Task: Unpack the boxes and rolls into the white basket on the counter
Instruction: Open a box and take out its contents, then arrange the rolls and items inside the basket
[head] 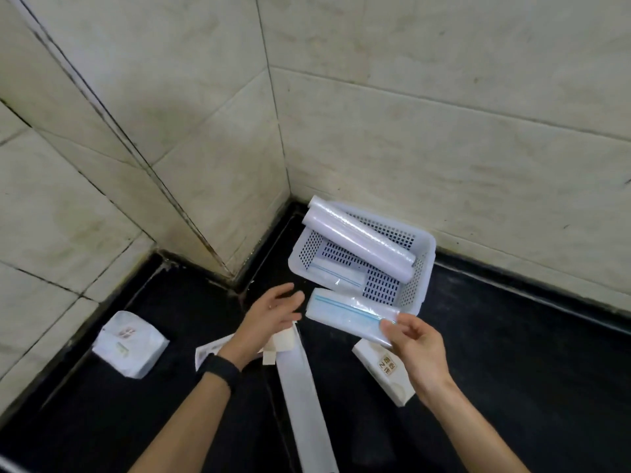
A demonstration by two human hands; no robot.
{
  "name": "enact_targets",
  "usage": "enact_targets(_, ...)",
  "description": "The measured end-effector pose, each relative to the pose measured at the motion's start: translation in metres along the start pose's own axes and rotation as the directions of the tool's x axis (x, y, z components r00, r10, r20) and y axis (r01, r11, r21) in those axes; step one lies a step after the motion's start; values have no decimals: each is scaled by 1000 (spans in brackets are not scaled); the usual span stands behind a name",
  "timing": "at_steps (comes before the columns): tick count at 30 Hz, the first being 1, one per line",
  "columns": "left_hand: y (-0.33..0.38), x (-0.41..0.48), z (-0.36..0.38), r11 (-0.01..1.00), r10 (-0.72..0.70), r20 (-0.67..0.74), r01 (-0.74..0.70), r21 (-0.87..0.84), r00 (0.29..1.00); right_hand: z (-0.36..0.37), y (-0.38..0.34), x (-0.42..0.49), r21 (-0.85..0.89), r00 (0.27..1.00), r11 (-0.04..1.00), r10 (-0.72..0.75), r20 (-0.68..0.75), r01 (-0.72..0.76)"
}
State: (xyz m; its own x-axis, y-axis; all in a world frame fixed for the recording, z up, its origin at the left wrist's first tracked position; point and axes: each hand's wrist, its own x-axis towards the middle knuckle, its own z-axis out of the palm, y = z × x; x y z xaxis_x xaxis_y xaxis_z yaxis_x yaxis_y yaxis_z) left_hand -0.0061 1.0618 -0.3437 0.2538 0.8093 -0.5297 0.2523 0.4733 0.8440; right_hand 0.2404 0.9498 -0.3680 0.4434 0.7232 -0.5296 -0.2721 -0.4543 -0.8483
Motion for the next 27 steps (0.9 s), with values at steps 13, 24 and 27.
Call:
enact_targets(13,43,122,43,981,31,108,-51,186,994,-22,-14,61,-232,990,970,-101,-95,76)
enact_targets(24,22,194,102,643,-54,134,-68,763,990,-31,18,100,-568,994,821,-104,-46,59)
enact_targets(27,9,192,115,368,11,134,-129,921,991,-25,25,97,-532,992,845,-102,-68,50)
